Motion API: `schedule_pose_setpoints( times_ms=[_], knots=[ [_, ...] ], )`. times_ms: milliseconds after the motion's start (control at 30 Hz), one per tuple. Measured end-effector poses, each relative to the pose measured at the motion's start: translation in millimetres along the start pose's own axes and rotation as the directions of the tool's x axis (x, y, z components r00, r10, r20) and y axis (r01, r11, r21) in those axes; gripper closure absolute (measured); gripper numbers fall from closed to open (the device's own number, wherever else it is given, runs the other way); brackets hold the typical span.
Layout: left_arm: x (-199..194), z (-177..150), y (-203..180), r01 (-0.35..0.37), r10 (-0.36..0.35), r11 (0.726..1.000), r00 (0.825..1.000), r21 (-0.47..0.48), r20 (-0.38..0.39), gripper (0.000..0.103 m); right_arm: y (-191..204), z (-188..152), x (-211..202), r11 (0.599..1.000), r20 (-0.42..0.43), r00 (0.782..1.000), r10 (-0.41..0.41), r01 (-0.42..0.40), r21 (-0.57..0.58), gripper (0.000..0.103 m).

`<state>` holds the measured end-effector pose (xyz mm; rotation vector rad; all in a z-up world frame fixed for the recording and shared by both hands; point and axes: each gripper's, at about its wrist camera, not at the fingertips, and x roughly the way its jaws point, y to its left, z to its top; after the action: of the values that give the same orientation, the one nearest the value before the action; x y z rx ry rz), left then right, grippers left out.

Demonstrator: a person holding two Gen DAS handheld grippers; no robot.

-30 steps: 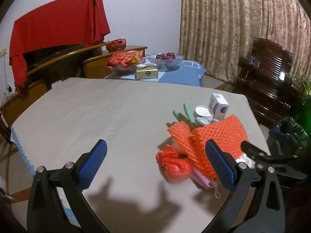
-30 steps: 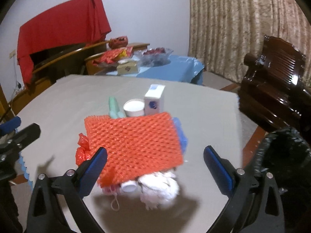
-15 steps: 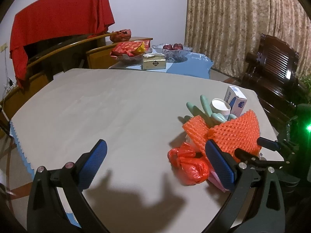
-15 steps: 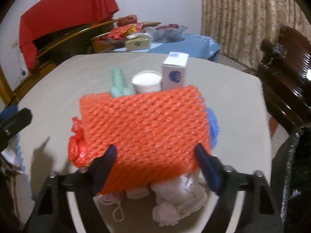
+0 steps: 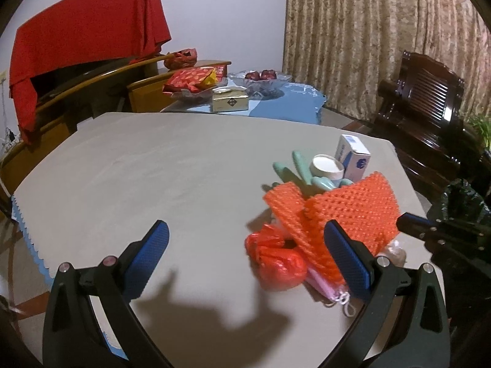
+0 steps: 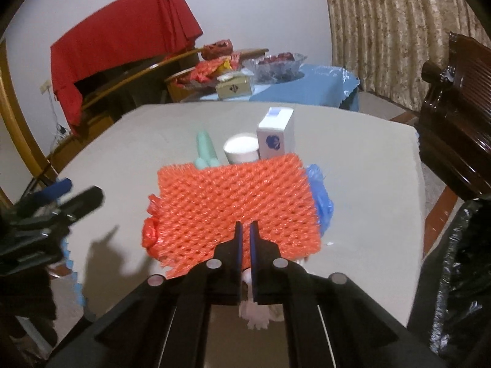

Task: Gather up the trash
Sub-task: 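Grasp the orange foam net with the right gripper and lift it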

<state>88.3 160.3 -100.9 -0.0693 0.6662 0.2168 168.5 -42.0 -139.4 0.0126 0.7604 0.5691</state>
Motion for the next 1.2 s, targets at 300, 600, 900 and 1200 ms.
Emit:
schedule_pose_setpoints(
  times_ms=[300,600,900,1200],
  knots=[
    [-2.4,-2.2,-9.5,-0.006,0.006,1.0,1.0,0.006,0.002,0.005,7.2,2.7,18.7,0.998,-0.015,0.998,-0.055,0.054,-0.042,0.041],
    [7.1,-0.1,11.8,-0.04,0.04,0.999,0.999,-0.025,0.0,0.005,5.9,2.6,63.0,0.995,-0.085,0.993,-0.088,0.084,-0.048,0.028],
    [11.4,-1.5,13.5,-0.042,0.042,0.999,0.999,-0.032,-0.013,0.005,-5.5,0.7,38.8,1.0,-0.061,0.998,-0.009,0.009,-0.005,0.068],
    [7.4,-2.6,-4.5,-0.012,0.012,1.0,1.0,-0.011,-0.015,0.005,-14.2,-2.4,12.8,1.0,-0.049,0.998,-0.029,0.029,-0.006,0.052]
  ],
)
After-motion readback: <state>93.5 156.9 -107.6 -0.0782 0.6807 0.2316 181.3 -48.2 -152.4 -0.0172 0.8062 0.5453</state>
